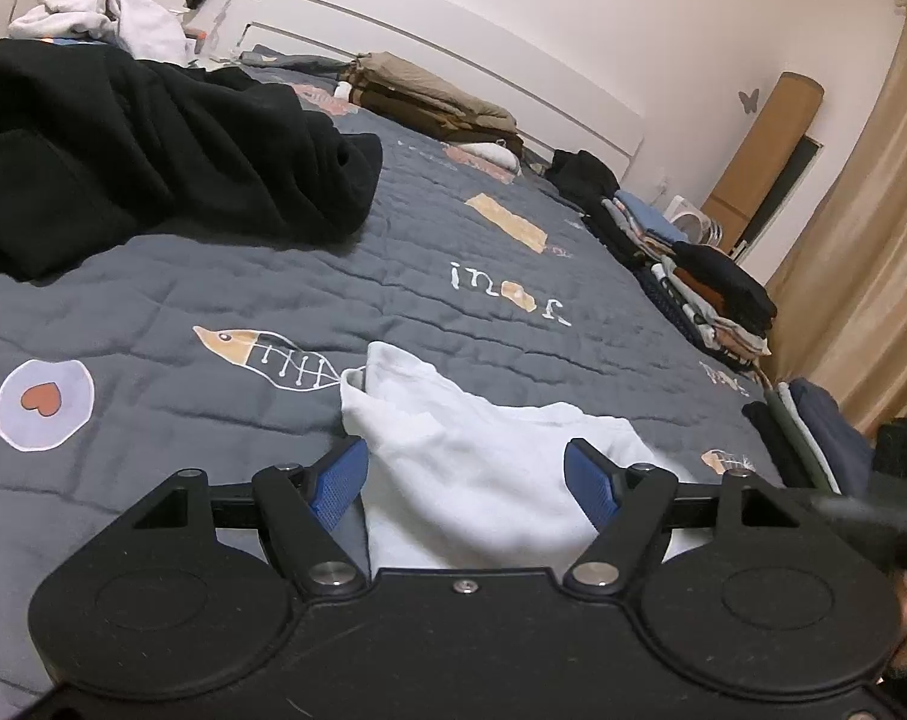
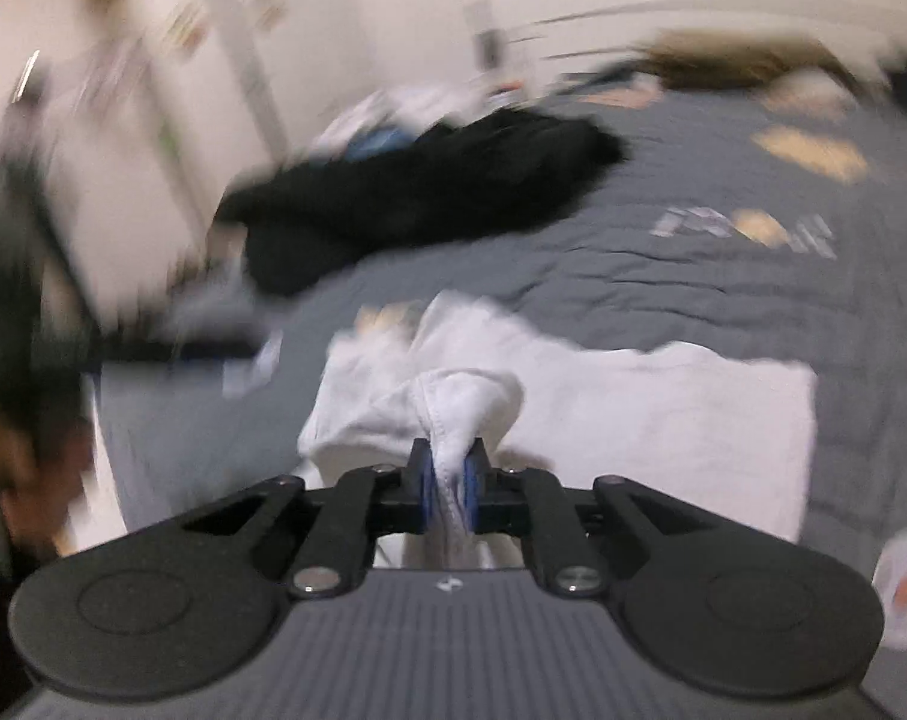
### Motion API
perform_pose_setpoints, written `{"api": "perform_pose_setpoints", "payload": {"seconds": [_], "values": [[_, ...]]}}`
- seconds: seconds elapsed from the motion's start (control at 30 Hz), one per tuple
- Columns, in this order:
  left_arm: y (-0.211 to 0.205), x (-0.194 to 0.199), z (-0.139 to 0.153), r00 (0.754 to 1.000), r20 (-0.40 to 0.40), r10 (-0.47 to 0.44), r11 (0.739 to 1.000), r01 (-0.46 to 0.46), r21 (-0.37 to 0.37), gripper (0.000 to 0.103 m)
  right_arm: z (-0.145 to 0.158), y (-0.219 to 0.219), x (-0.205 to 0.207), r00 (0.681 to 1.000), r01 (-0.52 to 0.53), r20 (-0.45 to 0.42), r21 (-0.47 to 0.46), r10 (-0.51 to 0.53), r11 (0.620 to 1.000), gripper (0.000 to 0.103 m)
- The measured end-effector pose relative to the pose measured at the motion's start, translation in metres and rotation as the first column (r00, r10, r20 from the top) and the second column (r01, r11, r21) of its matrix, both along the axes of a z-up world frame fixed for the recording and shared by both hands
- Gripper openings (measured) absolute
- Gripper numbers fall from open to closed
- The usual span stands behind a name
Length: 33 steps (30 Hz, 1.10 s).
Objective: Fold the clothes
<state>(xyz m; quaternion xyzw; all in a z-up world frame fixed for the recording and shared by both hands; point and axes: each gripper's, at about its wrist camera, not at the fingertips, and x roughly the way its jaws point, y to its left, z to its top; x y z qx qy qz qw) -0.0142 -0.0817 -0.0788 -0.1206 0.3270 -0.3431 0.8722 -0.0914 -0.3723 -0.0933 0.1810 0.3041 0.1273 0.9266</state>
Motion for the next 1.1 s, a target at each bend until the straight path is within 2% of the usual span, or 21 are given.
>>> {"api": "perform_pose_setpoints", "payload": {"seconds": [0.03, 0.1, 0.13, 0.23, 0.37, 0.43, 0.47, 0.5, 0.6, 0.67, 0.77, 0.83, 0.87, 0.9, 1.0, 1.1], "values": [[-0.001, 0.000, 0.000, 1.000, 0.005, -0.003, 1.000, 0.003, 0.003, 0.071, 0.000, -0.016, 0.001, 0.999, 0.053, -0.006, 0.075, -0.053, 0.996, 0.010], [-0.004, -0.001, 0.000, 1.000, 0.015, -0.009, 1.000, 0.008, 0.015, 0.072, -0.007, -0.045, 0.001, 0.986, 0.166, -0.030, 0.157, -0.163, 0.974, 0.010], [-0.005, -0.001, -0.002, 1.000, 0.013, -0.010, 1.000, 0.010, 0.021, 0.072, -0.012, -0.056, 0.000, 0.976, 0.219, -0.045, 0.183, -0.215, 0.958, 0.010], [-0.008, 0.001, -0.006, 1.000, -0.001, -0.013, 0.999, 0.013, 0.032, 0.072, -0.030, -0.081, 0.004, 0.950, 0.305, -0.133, 0.211, -0.282, 0.929, 0.010], [-0.011, 0.002, -0.008, 1.000, -0.006, -0.018, 0.999, 0.018, 0.040, 0.072, -0.034, -0.087, 0.008, 0.957, 0.265, -0.175, 0.209, -0.231, 0.941, 0.015], [-0.013, 0.002, -0.008, 1.000, -0.008, -0.023, 0.999, 0.023, 0.044, 0.072, -0.030, -0.088, 0.008, 0.964, 0.245, -0.154, 0.210, -0.215, 0.947, 0.026], [-0.014, 0.002, -0.009, 1.000, -0.009, -0.027, 0.998, 0.028, 0.047, 0.072, -0.029, -0.090, 0.009, 0.966, 0.242, -0.143, 0.219, -0.214, 0.945, 0.041], [-0.015, 0.002, -0.009, 0.999, -0.010, -0.033, 0.998, 0.034, 0.050, 0.072, -0.029, -0.091, 0.010, 0.967, 0.239, -0.141, 0.230, -0.211, 0.943, 0.049], [-0.019, -0.001, -0.010, 0.999, -0.009, -0.049, 0.997, 0.050, 0.055, 0.072, -0.033, -0.093, 0.017, 0.969, 0.231, -0.147, 0.263, -0.197, 0.937, 0.054], [-0.022, -0.003, -0.011, 0.998, -0.007, -0.059, 0.996, 0.059, 0.061, 0.073, -0.038, -0.090, 0.025, 0.965, 0.238, -0.170, 0.253, -0.199, 0.938, 0.057], [-0.028, -0.006, -0.014, 0.997, -0.012, -0.076, 0.994, 0.077, 0.083, 0.073, -0.048, -0.084, 0.035, 0.960, 0.250, -0.184, 0.212, -0.213, 0.945, 0.057], [-0.032, -0.008, -0.017, 0.995, -0.016, -0.099, 0.990, 0.100, 0.102, 0.073, -0.052, -0.084, 0.035, 0.958, 0.271, -0.164, 0.247, -0.236, 0.930, 0.049], [-0.034, -0.010, -0.018, 0.993, -0.018, -0.114, 0.987, 0.116, 0.109, 0.073, -0.053, -0.087, 0.034, 0.955, 0.285, -0.160, 0.278, -0.249, 0.917, 0.030], [-0.036, -0.011, -0.018, 0.991, -0.019, -0.134, 0.984, 0.136, 0.115, 0.073, -0.053, -0.089, 0.033, 0.952, 0.299, -0.155, 0.308, -0.262, 0.903, 0.016], [-0.040, -0.019, -0.018, 0.983, -0.010, -0.185, 0.975, 0.185, 0.120, 0.073, -0.044, -0.106, 0.022, 0.939, 0.342, -0.123, 0.438, -0.322, 0.831, 0.012], [-0.043, -0.023, -0.020, 0.975, -0.019, -0.221, 0.968, 0.221, 0.119, 0.073, -0.038, -0.112, 0.021, 0.927, 0.373, -0.108, 0.384, -0.360, 0.845, 0.012]]}}
